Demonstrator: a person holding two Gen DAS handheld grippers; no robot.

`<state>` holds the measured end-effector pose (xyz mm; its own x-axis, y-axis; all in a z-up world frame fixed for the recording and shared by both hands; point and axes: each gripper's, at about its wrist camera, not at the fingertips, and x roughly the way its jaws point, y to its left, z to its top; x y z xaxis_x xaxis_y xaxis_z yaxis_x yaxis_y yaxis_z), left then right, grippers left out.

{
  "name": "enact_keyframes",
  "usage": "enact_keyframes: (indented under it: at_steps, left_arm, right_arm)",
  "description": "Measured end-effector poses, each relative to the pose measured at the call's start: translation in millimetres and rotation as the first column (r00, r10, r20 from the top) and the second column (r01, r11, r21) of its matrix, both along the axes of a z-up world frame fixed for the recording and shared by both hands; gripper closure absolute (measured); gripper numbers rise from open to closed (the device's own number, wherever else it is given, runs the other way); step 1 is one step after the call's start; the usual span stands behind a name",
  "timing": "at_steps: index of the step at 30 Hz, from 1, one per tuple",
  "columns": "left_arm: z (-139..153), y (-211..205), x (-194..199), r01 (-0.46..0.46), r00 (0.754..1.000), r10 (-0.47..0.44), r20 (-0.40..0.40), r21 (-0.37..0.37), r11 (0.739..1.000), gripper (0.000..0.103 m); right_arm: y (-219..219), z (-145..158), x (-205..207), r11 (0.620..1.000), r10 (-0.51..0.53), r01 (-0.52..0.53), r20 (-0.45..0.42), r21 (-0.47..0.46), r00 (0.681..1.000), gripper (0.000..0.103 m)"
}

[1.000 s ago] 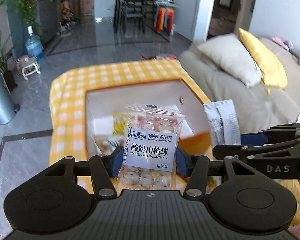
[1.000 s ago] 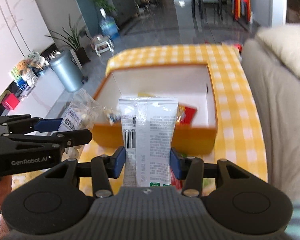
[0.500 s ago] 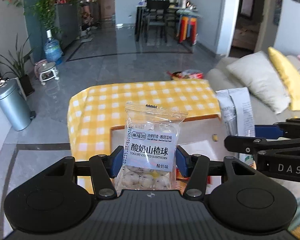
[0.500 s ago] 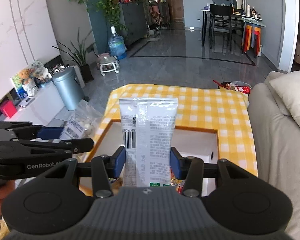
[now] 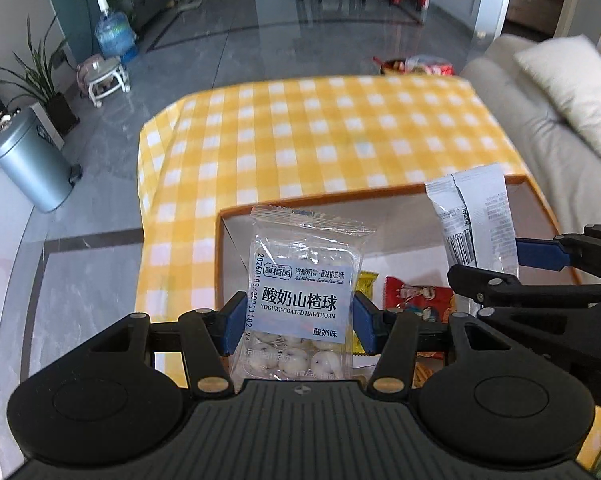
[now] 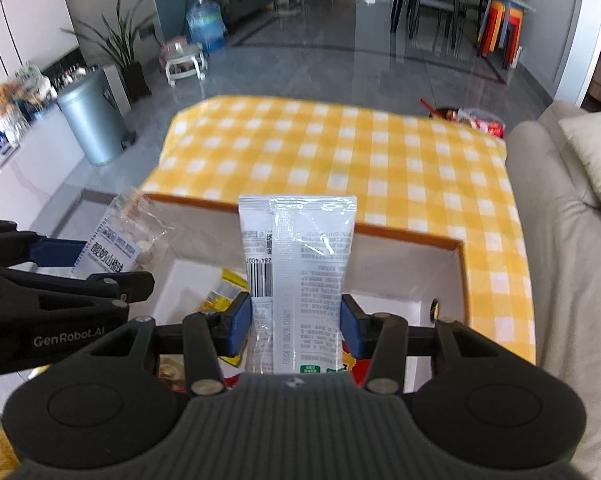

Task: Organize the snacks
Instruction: 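Lower both packets into the orange box and open both grippers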

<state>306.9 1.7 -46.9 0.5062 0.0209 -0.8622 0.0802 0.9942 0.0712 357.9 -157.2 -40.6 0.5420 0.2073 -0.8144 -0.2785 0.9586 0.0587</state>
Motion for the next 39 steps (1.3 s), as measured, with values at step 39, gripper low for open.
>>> enact_keyframes:
  at_steps: [39]
  left_arm:
    - [-9, -2, 11, 0.027, 0.999, -0.026, -0.021, 0.054, 0.998, 0.033]
  right_arm:
    - [11, -29, 33, 0.996, -0.034, 0.029, -0.064, -0.087, 0.997, 0.032]
